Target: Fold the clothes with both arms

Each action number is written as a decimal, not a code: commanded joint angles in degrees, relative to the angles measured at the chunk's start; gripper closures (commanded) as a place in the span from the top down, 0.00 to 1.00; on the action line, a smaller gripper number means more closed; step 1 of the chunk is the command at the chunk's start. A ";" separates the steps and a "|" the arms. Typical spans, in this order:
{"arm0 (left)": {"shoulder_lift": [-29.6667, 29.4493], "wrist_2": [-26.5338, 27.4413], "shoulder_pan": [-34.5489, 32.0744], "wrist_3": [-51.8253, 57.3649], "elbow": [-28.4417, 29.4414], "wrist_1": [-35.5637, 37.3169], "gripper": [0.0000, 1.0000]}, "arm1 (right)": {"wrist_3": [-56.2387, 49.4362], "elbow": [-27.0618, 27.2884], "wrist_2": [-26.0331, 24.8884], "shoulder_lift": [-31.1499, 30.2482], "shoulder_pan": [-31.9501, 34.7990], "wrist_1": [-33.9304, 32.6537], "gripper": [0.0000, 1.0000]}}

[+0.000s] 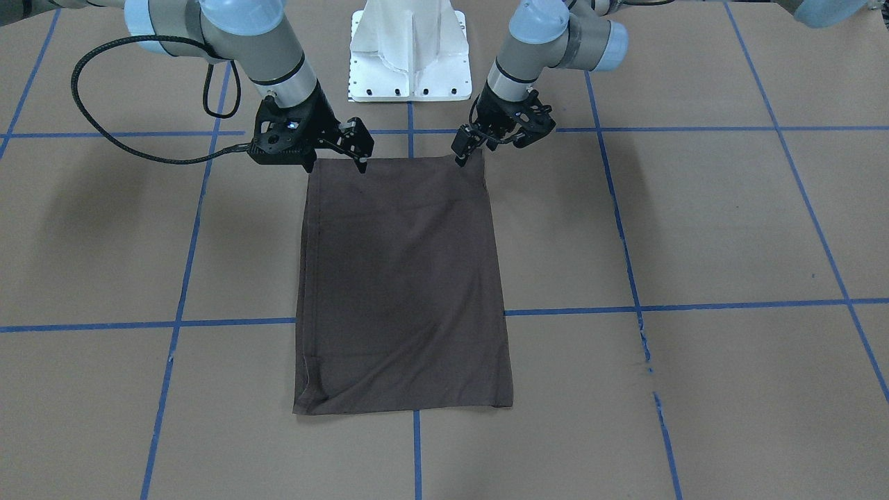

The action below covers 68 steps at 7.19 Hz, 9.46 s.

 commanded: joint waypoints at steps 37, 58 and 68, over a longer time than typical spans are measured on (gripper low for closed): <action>-0.52 1.20 2.69 0.04 -7.38 7.43 0.00 | 30.41 -1.89 -17.24 -6.83 -17.41 -0.08 0.05; -11.58 -8.11 -20.67 19.28 6.01 4.66 0.00 | 25.67 -25.37 -2.12 11.24 7.10 14.56 0.00; -11.13 -18.39 -38.77 52.31 26.60 -12.96 1.00 | -5.50 -39.90 11.31 9.85 26.33 17.71 1.00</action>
